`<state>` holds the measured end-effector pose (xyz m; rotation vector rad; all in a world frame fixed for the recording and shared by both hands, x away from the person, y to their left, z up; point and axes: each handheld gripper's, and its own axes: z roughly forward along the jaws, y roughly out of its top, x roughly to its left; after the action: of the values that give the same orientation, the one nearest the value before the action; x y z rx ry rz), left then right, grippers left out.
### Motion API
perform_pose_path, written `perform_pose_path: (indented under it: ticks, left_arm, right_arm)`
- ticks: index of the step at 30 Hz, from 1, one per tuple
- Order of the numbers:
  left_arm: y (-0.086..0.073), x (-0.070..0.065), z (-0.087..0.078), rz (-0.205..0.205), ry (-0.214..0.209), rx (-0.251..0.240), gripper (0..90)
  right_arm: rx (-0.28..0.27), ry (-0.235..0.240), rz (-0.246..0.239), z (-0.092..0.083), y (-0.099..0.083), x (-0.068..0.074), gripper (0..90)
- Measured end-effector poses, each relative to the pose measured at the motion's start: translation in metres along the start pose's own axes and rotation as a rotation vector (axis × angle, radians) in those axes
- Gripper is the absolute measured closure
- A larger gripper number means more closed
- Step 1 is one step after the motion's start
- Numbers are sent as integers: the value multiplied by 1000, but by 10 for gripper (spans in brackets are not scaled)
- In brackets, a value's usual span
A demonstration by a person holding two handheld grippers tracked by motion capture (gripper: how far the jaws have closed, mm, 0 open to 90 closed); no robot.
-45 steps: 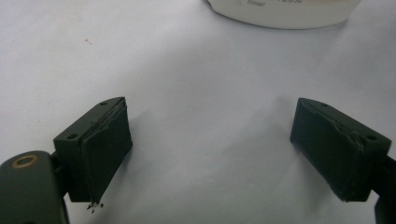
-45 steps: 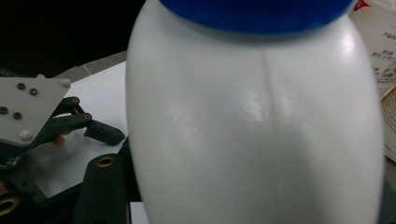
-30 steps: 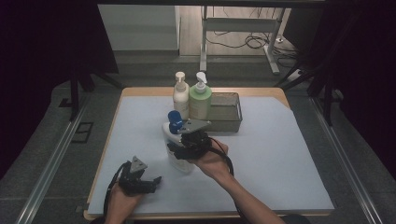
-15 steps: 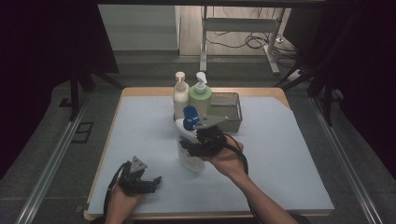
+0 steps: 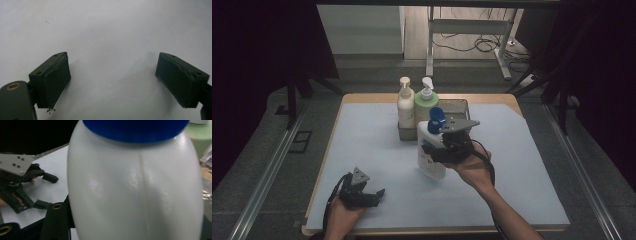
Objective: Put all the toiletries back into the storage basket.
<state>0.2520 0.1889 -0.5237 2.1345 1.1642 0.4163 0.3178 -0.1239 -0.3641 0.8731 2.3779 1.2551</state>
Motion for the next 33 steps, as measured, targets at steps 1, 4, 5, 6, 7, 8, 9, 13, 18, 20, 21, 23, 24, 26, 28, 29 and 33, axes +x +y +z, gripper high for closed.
perform_pose_path:
  ticks: [1,4,5,6,7,8,9,13,18,20,21,23,24,26,28,29,33]
  left_arm:
    - [0,0,0,0,0,0,120]
    - [0,0,0,0,0,0,120]
    - [0,0,0,0,0,0,120]
    - [0,0,0,0,0,1,120]
    - [0,0,0,0,0,1,120]
    - [0,0,0,0,0,1,120]
    - [0,0,0,0,0,1,120]
    - [0,0,0,0,0,1,120]
    - [0,0,0,0,1,1,120]
    - [0,0,0,0,1,1,120]
    - [0,0,0,0,1,1,120]
    - [0,0,0,0,1,1,120]
    - [0,0,0,0,1,1,120]
    - [0,0,0,0,1,1,120]
    - [0,0,0,0,1,1,120]
    - [0,0,0,0,1,1,120]
    - [0,0,0,0,1,1,120]
  right_arm:
    - [-2,-7,2,-2,0,-2,402]
    - [-2,-23,10,-8,-2,-9,402]
    - [-2,-30,13,-10,-2,-12,402]
    - [-2,-33,15,-11,-3,-14,402]
    - [-2,-41,19,-13,-3,-17,402]
    - [-1,-43,20,-15,-4,-19,403]
    - [0,-52,25,-17,-4,-22,403]
    - [-2,-75,33,-24,-6,-31,403]
    - [-7,-100,43,-33,-6,-41,403]
    - [-10,-114,49,-38,-5,-45,404]
    - [-12,-123,51,-40,-5,-47,404]
    - [-14,-137,55,-43,-4,-52,405]
    - [-14,-141,58,-44,-3,-53,405]
    - [-13,-152,60,-47,-3,-56,405]
    - [-15,-159,64,-48,-2,-59,405]
    - [-18,-162,68,-49,-2,-61,405]
    - [-24,-168,85,-49,2,-68,405]
